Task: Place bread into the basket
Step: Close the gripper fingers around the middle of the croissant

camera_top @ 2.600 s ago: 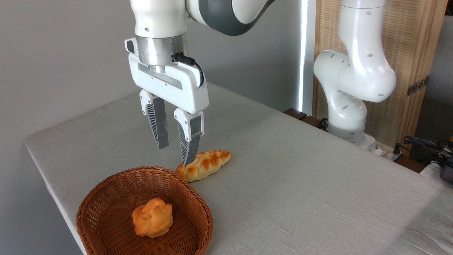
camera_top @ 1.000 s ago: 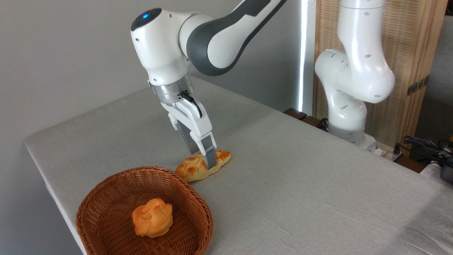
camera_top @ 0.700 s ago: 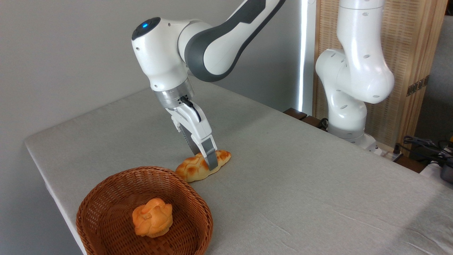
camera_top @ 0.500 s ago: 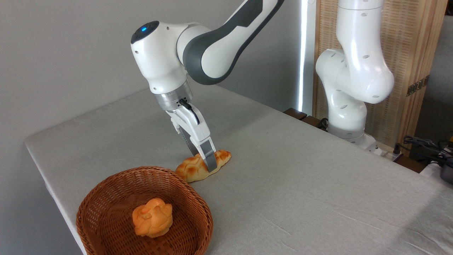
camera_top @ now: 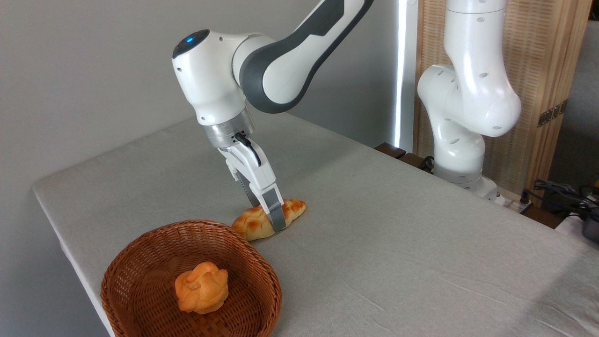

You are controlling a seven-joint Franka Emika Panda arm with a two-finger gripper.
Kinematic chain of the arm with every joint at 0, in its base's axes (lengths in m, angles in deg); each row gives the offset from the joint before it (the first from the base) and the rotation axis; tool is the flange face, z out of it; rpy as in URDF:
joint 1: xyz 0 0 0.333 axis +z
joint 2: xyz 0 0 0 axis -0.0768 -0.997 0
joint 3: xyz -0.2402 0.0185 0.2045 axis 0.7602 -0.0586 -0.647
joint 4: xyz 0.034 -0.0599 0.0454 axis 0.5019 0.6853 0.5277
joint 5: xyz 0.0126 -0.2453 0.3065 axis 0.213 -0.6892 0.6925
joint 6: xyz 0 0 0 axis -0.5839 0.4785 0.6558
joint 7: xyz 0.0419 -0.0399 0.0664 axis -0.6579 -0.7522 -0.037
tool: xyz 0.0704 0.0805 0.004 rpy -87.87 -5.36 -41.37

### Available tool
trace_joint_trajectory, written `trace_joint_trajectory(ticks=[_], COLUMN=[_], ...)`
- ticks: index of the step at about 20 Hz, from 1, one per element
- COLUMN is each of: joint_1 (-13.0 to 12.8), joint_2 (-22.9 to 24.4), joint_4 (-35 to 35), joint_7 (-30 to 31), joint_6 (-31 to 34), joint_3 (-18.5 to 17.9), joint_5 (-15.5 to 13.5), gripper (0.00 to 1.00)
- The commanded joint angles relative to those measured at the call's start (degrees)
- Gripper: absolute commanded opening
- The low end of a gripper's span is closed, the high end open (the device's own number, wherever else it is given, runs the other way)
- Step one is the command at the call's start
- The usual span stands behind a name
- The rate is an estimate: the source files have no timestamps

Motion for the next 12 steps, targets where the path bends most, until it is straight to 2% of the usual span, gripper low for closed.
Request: trace_joint_trajectory(ticks=[1, 3, 6, 7, 12], joint_1=[-1.0, -1.0, -1.0, -1.1, -1.1], joint_2=[-0.8, -0.8, -0.8, -0.8, -0.8], joint_4=[0.3, 0.2, 0.1, 0.1, 0.1], joint_7=[-0.2, -0.2, -0.3, -0.3, -0.5], joint_6=[-1.2, -1.3, -2.1, -2.5, -2.6], joint_3=[-0.3, -0.4, -0.4, -0.4, -0.4], joint_5=[1.0, 1.1, 1.1, 1.1, 1.1], gripper=[0.94, 0.80, 0.51, 0.45, 0.44])
